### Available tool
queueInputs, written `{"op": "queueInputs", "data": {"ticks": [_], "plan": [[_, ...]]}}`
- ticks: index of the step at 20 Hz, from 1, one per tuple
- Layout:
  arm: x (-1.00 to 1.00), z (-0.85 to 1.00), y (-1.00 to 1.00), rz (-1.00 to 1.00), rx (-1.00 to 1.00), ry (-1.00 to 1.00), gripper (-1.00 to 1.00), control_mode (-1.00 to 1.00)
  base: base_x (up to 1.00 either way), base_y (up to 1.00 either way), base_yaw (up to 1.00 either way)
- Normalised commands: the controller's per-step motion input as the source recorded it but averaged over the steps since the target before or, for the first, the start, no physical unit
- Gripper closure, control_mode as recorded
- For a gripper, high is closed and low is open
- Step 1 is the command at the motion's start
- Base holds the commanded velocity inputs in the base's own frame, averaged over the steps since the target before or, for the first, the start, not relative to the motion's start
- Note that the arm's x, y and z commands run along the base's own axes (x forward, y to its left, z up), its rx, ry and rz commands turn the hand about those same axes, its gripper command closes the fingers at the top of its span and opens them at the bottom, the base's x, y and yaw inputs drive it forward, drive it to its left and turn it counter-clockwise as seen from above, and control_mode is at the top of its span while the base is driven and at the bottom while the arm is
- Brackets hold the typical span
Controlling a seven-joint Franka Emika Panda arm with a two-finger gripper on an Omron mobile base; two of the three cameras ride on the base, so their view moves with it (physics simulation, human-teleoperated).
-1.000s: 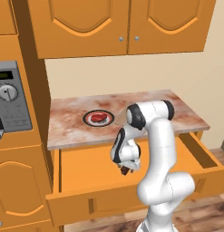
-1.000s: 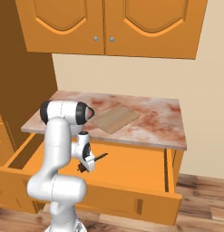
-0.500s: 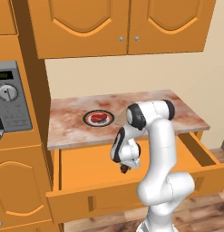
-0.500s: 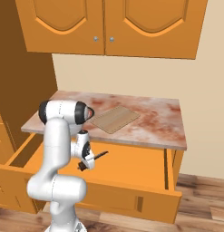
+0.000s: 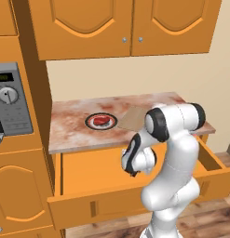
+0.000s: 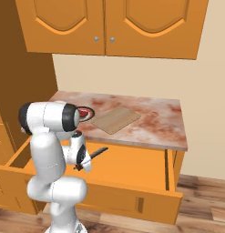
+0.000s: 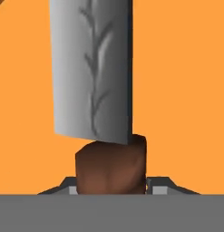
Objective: Pick up the knife from the drawer and place it on the cutting board. Then place the meat from the plate to the cutting board.
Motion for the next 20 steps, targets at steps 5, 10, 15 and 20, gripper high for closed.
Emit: {"op": "queueInputs", "data": {"ticks": [5,10,15,20], "plan": [[-0.47,1.0,-0.14,-0.06,0.0,-0.01,1.0,-1.0,0.0,0.0,0.0],[-0.19,1.0,-0.06,-0.07,0.0,0.0,1.0,-1.0,0.0,0.0,0.0],[0.09,1.0,-0.02,-0.07,0.0,0.04,1.0,-1.0,0.0,0.0,0.0],[0.69,0.87,-0.01,-0.03,0.0,0.16,1.0,-1.0,0.0,0.0,0.0]]}}
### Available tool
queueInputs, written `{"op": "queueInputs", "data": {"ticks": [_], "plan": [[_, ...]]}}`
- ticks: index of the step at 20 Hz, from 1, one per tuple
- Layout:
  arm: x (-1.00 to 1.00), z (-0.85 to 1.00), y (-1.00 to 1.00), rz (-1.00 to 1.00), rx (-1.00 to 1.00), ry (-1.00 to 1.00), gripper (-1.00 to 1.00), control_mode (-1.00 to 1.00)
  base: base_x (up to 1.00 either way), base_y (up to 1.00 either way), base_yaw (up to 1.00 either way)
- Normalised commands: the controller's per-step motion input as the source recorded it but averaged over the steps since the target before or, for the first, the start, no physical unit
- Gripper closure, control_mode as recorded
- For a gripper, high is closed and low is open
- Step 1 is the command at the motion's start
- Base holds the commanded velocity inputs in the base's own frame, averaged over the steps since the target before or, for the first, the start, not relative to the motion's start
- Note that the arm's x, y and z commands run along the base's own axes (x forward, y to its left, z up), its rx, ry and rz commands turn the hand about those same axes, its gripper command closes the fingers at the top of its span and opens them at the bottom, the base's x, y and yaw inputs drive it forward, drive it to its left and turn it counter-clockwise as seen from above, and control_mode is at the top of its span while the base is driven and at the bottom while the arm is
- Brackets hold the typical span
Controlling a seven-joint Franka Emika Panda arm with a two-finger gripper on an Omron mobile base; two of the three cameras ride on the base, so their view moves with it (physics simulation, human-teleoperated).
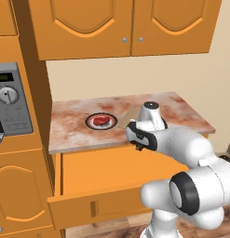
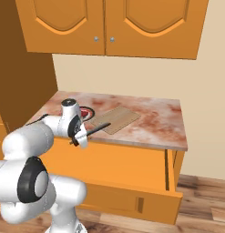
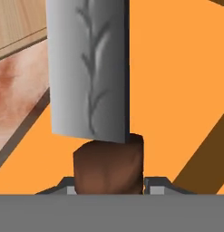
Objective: Pick up the knife from the drawer and place it on the cutting board. Then place the meat from the plate to the cutting board.
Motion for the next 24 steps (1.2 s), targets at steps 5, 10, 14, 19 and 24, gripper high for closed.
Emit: {"op": "queueInputs", "data": {"ticks": [5,10,14,19,24], "plan": [[0.84,0.67,-0.14,0.0,0.0,0.21,1.0,-1.0,0.0,0.0,0.0],[0.66,0.04,-0.34,0.0,0.05,0.09,1.0,-1.0,0.0,0.0,0.0],[0.65,-0.08,-0.36,0.03,0.01,0.02,1.0,-1.0,0.0,0.0,0.0],[0.4,-0.29,-0.11,0.02,-0.01,-0.02,1.0,-1.0,0.0,0.0,0.0],[0.45,-0.27,-0.05,0.01,0.0,0.0,1.0,-1.0,0.0,0.0,0.0]]}}
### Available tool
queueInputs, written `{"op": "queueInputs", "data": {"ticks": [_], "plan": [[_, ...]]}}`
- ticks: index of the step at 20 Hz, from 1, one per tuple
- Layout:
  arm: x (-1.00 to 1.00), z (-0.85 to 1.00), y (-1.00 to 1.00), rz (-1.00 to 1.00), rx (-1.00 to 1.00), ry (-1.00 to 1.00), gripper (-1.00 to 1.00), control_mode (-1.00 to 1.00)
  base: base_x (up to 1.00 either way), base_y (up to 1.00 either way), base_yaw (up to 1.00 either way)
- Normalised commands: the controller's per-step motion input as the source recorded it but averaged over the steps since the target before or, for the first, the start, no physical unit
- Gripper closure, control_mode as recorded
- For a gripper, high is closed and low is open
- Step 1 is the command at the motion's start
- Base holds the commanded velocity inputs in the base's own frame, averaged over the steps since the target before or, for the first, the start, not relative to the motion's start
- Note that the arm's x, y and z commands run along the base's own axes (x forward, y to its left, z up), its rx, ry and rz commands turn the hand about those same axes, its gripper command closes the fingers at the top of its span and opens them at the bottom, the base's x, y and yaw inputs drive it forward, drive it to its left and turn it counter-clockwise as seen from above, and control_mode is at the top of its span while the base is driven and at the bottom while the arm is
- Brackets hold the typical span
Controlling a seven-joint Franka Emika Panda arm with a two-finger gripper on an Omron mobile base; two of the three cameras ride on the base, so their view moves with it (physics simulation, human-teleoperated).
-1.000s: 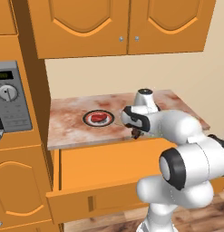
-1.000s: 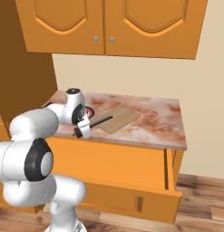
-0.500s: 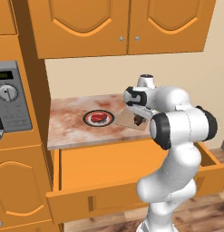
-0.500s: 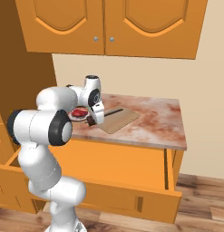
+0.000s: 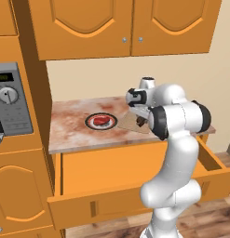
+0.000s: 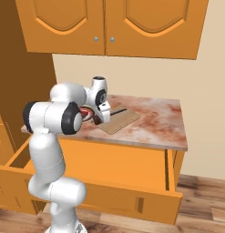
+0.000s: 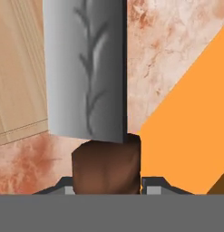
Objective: Pick up the knife from the drawer and place it on the cutting board. Then place the meat from the plate to the cutting board.
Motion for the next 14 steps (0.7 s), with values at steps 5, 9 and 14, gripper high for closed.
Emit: {"op": "queueInputs", "data": {"ticks": [5,9,14], "plan": [[0.5,-0.24,-0.11,0.03,0.0,0.0,1.0,-1.0,0.0,0.0,0.0],[0.52,-0.25,-0.09,0.02,0.0,0.0,1.0,-1.0,0.0,0.0,0.0],[0.52,-0.23,-0.12,0.02,0.0,0.0,1.0,-1.0,0.0,0.0,0.0]]}}
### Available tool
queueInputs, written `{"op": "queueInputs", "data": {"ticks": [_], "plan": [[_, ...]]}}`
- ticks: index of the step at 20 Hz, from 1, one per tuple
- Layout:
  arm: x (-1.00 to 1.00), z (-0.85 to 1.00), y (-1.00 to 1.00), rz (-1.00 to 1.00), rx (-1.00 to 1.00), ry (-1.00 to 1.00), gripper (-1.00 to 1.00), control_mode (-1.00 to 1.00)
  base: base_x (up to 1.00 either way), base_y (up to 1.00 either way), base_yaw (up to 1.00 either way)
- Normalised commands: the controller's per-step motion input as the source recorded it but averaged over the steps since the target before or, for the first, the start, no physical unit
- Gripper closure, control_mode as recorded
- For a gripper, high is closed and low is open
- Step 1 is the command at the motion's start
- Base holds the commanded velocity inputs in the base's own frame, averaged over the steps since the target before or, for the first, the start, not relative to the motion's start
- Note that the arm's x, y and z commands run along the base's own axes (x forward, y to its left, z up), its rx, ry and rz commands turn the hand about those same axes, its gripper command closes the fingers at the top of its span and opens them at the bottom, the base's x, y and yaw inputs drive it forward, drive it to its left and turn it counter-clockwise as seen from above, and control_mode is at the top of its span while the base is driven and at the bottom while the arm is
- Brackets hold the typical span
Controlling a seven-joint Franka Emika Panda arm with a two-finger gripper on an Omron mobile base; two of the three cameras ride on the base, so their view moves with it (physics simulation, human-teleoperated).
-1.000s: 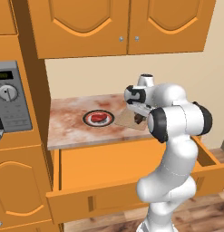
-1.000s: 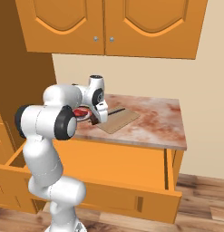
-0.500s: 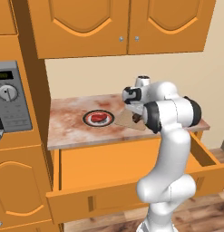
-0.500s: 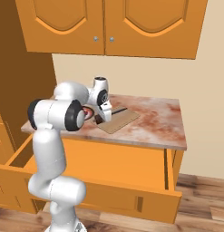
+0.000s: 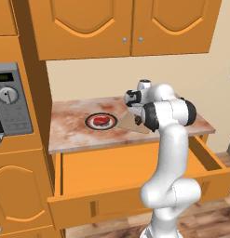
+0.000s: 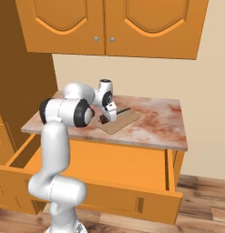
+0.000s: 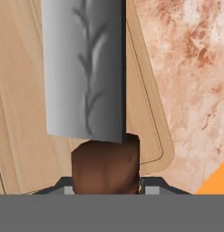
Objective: Pick up the knife from the drawer and place it on the cutting board. Then place the meat from the plate to the cutting board.
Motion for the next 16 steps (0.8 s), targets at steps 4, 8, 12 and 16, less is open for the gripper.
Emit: {"op": "queueInputs", "data": {"ticks": [4,8,12,16], "plan": [[0.47,-0.24,-0.12,0.02,0.0,0.0,1.0,-1.0,0.0,0.0,0.0],[0.44,-0.3,-0.04,0.01,0.0,0.0,1.0,-1.0,0.0,0.0,0.0],[0.35,-0.24,0.0,0.01,0.0,0.0,1.0,-1.0,0.0,0.0,0.0],[0.26,-0.32,0.0,0.01,0.0,0.0,1.0,-1.0,0.0,0.0,0.0]]}}
